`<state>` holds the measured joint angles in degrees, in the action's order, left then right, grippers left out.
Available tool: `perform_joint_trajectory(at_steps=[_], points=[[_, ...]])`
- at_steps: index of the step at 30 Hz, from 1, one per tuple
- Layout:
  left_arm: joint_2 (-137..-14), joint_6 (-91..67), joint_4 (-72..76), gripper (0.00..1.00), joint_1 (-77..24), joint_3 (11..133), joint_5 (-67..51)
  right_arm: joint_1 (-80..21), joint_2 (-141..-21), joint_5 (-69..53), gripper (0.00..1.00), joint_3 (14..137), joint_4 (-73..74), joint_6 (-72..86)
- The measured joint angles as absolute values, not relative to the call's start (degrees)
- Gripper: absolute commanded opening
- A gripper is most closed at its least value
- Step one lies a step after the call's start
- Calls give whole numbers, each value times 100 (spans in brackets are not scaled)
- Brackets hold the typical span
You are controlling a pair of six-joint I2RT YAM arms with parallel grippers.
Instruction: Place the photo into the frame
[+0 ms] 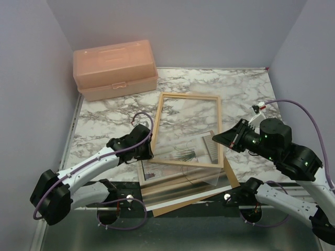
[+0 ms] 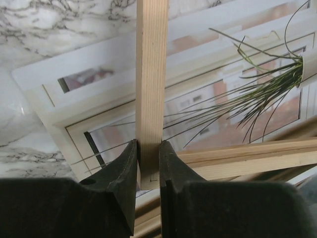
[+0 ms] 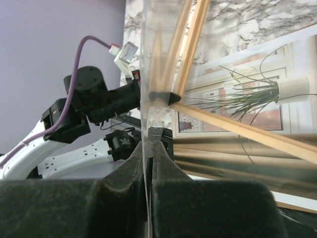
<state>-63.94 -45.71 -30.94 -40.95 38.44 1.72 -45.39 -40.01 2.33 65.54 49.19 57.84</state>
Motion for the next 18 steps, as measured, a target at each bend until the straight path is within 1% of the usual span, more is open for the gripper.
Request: perform_joint_trajectory(at_steps=[6,12,13,14,17,18], points=[[-5537,-5072,-3190,0,-4464,3168,318,-4539,-4012,272,0,6222,4915,5776],[-5378,-5343,-3251,0,-4744,2882,355,-4539,-4086,270,0,6001,4871,5771],[-5378,-5391,-3275,3,-4803,2858,381,-4539,-4093,270,0,5961,4851,5767],[-5384,-5413,-3295,9,-4847,2849,397,-4539,-4099,270,0,5931,4847,5758],[-5424,-5524,-3354,32,-5002,2842,482,-4539,-4112,268,0,5837,4803,5736],[-5435,-5540,-3378,37,-5041,2842,508,-4539,-4123,268,0,5813,4792,5730]])
